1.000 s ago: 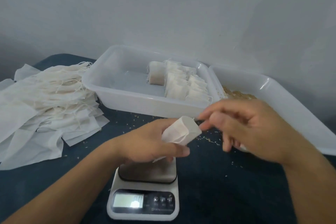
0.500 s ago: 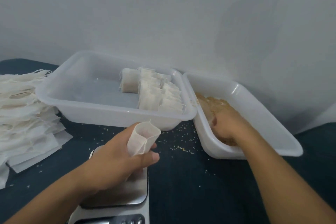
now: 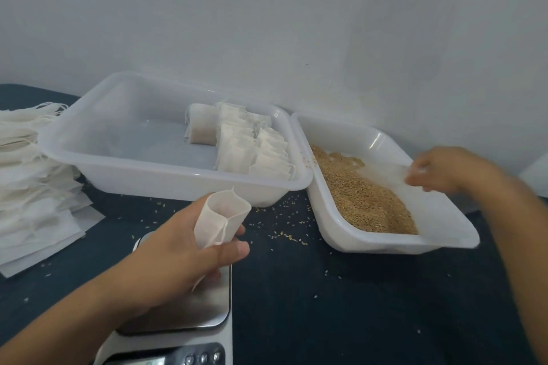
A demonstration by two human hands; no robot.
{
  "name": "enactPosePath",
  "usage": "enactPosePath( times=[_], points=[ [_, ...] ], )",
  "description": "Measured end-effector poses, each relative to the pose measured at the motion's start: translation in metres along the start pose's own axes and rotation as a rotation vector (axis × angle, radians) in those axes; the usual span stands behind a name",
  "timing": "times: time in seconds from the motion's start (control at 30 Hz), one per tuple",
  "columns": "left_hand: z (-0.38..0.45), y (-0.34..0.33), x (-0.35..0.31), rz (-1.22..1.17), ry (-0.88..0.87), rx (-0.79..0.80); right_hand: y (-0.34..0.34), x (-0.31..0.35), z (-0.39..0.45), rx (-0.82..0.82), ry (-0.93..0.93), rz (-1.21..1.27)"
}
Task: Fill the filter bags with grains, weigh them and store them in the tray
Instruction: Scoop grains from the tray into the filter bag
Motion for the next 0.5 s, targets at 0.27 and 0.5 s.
enactPosePath(
  times=[0.27, 0.5],
  points=[
    [0.0, 0.005, 0.001, 0.054, -0.011, -0.028, -0.027, -0.018, 0.021, 0.067, 0.026, 0.014],
    [0.001, 0.006, 0.004, 0.052, 0.019, -0.059, -0.073, -0.004, 0.027, 0.046, -0.019, 0.585]
  ],
)
Point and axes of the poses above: each hand's wrist, its own z-axis towards the middle knuckle, its own y-axis out of the back of the hand, x = y × z, the point moved 8 cm from there along z, towards the middle knuckle, and after that the axes turned 6 degrees about -x, right-handed, at the moved point
